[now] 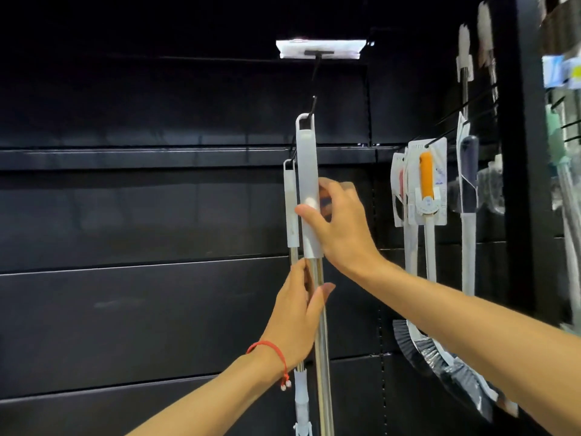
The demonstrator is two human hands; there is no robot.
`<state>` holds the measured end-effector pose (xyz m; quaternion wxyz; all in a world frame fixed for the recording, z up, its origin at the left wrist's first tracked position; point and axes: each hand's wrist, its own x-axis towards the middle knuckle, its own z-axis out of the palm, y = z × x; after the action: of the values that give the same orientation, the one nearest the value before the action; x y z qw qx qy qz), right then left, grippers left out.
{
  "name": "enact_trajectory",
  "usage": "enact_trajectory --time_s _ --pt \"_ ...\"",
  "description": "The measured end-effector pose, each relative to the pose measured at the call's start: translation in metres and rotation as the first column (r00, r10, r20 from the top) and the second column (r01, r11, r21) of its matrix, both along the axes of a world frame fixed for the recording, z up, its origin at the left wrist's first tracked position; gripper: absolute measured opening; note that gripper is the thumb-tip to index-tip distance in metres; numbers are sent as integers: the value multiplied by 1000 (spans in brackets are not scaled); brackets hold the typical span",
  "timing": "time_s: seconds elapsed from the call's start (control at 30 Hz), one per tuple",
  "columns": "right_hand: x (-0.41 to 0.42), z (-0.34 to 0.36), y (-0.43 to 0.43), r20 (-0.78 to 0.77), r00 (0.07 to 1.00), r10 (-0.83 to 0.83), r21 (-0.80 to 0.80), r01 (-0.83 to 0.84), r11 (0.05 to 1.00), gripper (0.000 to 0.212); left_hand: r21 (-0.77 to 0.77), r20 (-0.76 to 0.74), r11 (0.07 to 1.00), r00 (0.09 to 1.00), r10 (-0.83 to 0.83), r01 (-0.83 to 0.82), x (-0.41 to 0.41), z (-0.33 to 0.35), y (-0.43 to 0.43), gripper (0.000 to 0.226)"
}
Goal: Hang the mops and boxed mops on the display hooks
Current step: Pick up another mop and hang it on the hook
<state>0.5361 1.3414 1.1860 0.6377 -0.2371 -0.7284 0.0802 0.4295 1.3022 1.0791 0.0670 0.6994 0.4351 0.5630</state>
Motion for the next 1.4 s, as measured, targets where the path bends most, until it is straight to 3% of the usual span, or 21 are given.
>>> enact_trajectory --time_s 0.07,0.2,0.3,0.53,0.7,0.8,0.97,1.27,1.4 --pt "-3 -8 8 -48 998 -43 50 46 998 50 23 59 1000 998 15 -17 -1 -4 5 39" --pt "-10 -5 30 -97 993 -65 74 72 995 55 -10 128 1000 992 0 1 -6 -13 20 71" --pt "-14 -5 52 -90 996 -29 49 33 998 53 16 134 998 989 65 -68 -11 -15 44 77" --pt "-30 -12 115 -29 1000 6 29 -5 1000 60 102 169 975 969 180 -199 -24 -19 106 67" --pt "-35 -32 155 33 992 124 23 -125 992 50 82 282 975 943 176 -207 -39 -26 141 58" --pt "-41 -42 173 51 996 78 45 -80 996 50 49 339 974 921 192 -221 -48 -27 157 50" --pt "-55 -49 187 -17 998 56 -97 -57 994 42 -10 410 983 896 172 -184 -52 -29 169 43" --pt "-63 -64 192 17 1000 22 -217 -18 976 33 -97 328 962 904 274 -257 -64 -29 179 17" --pt "-58 -77 185 81 997 18 -197 -2 980 30 -168 233 937 912 339 -305 -69 -27 179 21"
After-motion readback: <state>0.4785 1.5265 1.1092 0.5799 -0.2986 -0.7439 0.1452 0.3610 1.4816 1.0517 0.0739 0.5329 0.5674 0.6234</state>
